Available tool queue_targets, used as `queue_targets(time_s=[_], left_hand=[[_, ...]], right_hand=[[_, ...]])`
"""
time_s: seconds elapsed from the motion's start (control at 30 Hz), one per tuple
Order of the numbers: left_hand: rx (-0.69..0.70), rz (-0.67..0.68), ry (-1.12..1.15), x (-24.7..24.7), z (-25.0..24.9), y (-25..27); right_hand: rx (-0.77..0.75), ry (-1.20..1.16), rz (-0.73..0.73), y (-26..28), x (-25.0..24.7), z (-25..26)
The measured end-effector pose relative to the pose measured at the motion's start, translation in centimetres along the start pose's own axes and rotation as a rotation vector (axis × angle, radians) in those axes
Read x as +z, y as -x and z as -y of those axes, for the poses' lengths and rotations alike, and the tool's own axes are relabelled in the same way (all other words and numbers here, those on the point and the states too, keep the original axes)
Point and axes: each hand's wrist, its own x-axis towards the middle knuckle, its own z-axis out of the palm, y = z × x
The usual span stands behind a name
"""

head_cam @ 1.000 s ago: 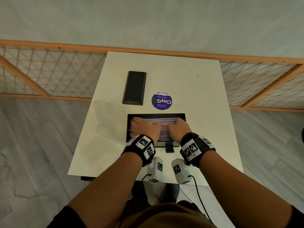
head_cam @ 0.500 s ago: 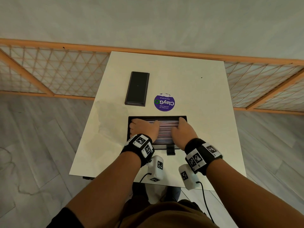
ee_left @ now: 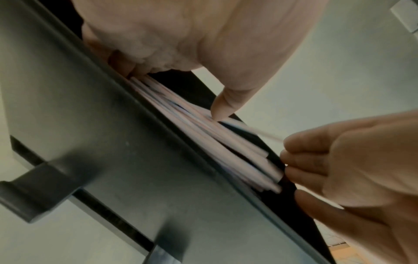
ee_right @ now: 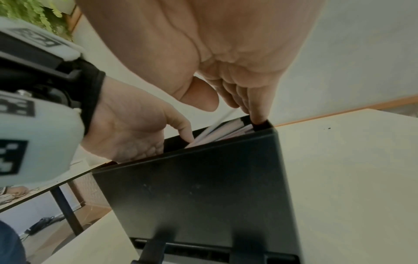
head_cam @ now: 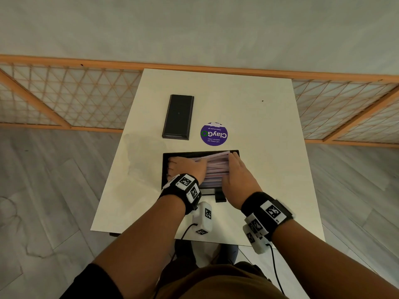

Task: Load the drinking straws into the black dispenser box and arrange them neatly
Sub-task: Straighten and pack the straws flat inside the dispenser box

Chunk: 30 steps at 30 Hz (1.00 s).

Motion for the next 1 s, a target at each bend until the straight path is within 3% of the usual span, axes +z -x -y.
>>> queue_targets(time_s=[0.27, 0.47, 0.57, 0.77, 1.0], left_hand=[[0.065, -0.003, -0.100, -1.1, 0.8, -0.3], [0.138, -0.020, -0.126, -1.5, 1.3, -0.6], [0.118, -0.039, -0.159, -1.3, 0.9, -0.5], [0.068, -0.004, -0.225, -1.6, 0.4, -1.1], [0.175, -0.004, -0.400, -1.9, 0.9, -1.7]], right_hand=[[-0.044, 0.025, 0.004, 0.7, -0.2, -0.1], [-0.069, -0.023, -0.166, 0.6, -0.2, 0.0], [-0.146, 0.094, -0.087, -0.5, -0.4, 0.1], [-0.148, 0.404, 0.099, -2.4, -0.2, 0.5], [-0.165, 0.589, 0.169, -3.1, -0.7, 1.2]])
